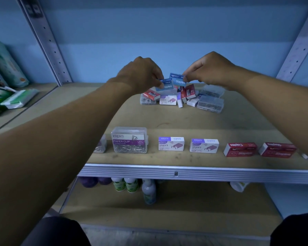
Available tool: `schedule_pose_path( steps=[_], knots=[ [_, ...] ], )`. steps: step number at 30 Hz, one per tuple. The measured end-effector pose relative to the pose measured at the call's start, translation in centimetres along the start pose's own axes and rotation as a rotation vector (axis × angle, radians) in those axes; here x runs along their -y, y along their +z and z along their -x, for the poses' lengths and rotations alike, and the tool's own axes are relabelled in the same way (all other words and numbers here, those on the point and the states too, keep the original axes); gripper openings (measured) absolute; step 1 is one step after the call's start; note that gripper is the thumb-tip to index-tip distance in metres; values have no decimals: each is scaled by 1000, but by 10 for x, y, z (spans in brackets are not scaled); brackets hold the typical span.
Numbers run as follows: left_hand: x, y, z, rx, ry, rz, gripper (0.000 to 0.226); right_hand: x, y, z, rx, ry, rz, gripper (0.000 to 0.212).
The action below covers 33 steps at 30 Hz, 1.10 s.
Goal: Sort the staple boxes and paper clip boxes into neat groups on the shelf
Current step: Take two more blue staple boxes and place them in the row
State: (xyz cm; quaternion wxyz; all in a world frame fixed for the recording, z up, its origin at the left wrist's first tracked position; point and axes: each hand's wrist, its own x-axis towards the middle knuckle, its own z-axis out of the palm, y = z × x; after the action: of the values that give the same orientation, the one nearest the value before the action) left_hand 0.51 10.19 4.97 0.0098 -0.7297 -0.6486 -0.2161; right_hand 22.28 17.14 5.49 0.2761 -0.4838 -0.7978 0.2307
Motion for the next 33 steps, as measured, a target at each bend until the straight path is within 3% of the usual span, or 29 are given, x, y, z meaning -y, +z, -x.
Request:
schedule_pose_path(
  steps=[21,33],
  knots=[
    [-11,-3,52,297,68,-88,21,-22,-6,68,233,2,155,13],
    [-13,3,61,298,75,-89,21,-26,-3,76,293,8,151,17]
  ],
)
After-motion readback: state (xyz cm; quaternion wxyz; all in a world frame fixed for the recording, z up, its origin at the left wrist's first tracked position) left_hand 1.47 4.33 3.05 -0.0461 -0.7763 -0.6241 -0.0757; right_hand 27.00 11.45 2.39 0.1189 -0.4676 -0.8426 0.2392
